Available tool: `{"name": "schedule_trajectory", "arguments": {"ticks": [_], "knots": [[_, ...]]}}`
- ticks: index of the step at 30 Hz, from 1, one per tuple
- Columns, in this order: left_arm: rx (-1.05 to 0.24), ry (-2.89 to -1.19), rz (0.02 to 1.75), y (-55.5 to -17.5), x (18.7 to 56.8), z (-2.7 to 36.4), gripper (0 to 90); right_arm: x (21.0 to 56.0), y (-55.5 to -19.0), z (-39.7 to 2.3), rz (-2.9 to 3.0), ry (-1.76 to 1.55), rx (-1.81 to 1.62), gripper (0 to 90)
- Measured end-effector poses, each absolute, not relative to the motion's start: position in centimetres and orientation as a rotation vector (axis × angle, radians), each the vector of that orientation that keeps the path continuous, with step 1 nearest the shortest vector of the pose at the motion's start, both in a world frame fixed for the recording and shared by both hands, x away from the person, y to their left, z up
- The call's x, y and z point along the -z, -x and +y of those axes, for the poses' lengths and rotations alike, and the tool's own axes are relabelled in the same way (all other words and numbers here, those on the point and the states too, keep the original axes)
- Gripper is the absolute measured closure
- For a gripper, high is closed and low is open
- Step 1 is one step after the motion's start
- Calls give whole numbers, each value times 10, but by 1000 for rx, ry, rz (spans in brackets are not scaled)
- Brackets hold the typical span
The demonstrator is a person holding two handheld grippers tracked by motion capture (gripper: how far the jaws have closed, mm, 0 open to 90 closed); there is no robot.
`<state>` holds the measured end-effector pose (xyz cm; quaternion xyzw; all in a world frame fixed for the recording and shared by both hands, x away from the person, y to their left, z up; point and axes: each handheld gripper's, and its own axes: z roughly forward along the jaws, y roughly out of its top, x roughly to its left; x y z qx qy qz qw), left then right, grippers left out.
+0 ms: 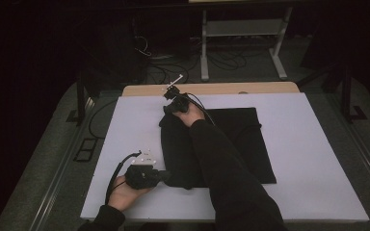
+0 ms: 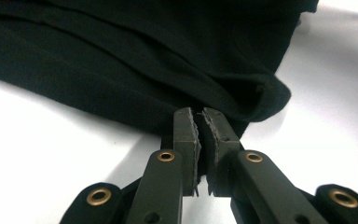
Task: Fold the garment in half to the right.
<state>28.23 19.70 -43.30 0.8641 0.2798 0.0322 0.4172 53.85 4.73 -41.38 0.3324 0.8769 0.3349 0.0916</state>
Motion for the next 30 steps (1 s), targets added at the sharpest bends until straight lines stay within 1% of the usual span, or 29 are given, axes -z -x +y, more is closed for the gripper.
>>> {"name": "schedule_trajectory", "arguments": {"ticks": [6, 9, 14, 16, 30], "knots": [[-82, -2155, 699, -279, 428, 197, 831, 403, -530, 38, 2594, -1012, -1052, 844], [-78, -2148, 682, -278, 423, 196, 832, 398, -526, 29, 2607, -954, -1049, 844], [-80, -2142, 648, -276, 415, 187, 832, 387, -520, 15, 2593, -932, -1077, 843], [-60, -2129, 640, -275, 413, 184, 832, 383, -519, 9, 2587, -960, -1108, 844], [-65, -2156, 545, -279, 394, 160, 834, 362, -511, -25, 2547, -954, -1107, 844]]}}
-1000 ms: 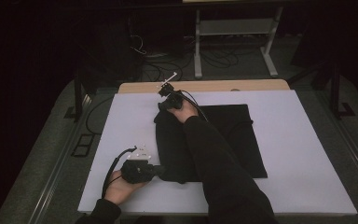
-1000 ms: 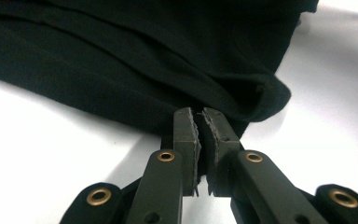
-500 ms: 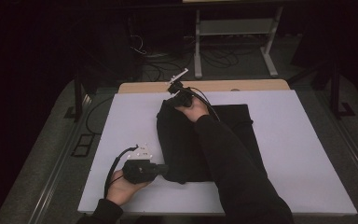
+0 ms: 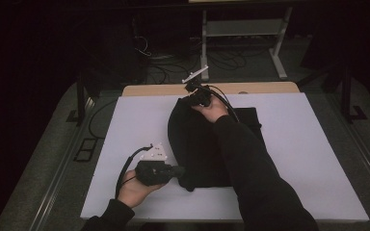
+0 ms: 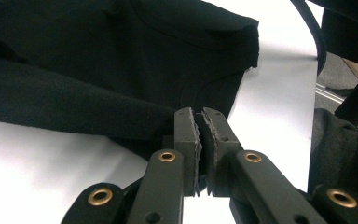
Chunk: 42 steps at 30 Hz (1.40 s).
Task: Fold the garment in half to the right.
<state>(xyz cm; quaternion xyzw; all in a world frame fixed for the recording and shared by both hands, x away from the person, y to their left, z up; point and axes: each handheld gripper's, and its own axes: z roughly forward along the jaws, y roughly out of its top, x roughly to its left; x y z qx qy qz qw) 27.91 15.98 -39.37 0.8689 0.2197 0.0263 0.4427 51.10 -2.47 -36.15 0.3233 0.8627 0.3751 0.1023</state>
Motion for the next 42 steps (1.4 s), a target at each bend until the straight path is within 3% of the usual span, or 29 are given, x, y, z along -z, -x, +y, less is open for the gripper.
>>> {"name": "schedule_trajectory", "arguments": {"ticks": [42], "knots": [[-34, -2197, 391, -291, 374, 95, 834, 349, -500, -85, 2469, -989, -1138, 843]]}}
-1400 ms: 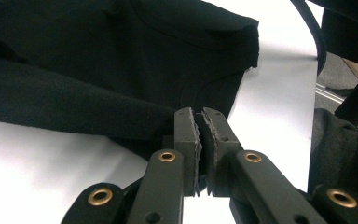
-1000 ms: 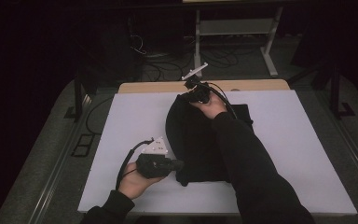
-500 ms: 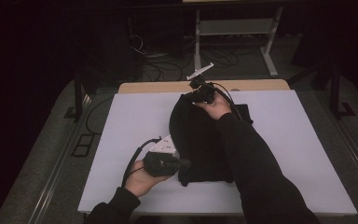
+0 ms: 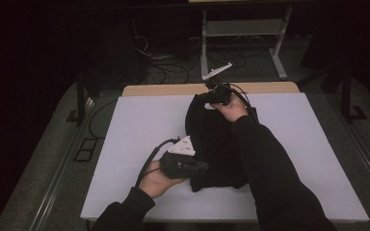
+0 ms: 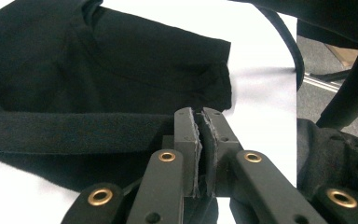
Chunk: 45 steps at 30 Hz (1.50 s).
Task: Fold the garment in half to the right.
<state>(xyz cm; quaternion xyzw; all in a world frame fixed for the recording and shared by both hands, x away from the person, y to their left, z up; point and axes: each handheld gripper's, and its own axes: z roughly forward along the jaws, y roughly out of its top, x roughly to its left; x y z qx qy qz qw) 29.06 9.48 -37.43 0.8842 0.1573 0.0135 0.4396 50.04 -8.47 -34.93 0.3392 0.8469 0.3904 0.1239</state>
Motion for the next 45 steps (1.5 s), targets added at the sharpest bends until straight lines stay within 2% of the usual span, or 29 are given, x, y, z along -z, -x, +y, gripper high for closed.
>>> {"name": "schedule_trajectory", "arguments": {"ticks": [21, 45], "knots": [[-13, -2208, 333, -295, 369, 64, 834, 352, -499, -121, 2422, -1052, -1145, 843], [38, -2218, 296, -300, 379, 27, 834, 368, -496, -166, 2374, -1147, -1169, 843]]}}
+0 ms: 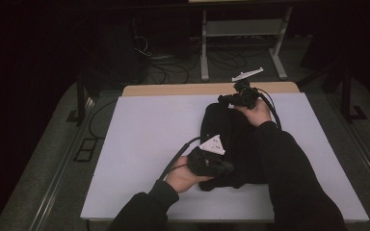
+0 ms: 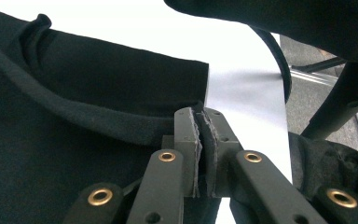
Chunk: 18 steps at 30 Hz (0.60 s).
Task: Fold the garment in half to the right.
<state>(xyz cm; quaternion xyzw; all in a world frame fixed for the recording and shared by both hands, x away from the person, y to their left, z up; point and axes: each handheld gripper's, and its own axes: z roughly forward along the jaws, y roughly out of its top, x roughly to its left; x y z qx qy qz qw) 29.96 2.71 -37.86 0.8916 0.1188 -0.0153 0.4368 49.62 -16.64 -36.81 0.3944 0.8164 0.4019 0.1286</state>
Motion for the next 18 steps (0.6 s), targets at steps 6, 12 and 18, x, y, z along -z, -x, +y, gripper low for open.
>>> {"name": "schedule_trajectory", "arguments": {"ticks": [6, 12, 18], "knots": [[47, -2228, 269, -300, 379, 15, 834, 371, -494, -179, 2355, -1174, -1173, 843], [55, -2236, 243, -301, 379, 3, 834, 373, -494, -192, 2342, -1197, -1164, 843], [64, -2225, 241, -303, 380, -7, 833, 375, -493, -200, 2335, -1209, -1166, 843]]}}
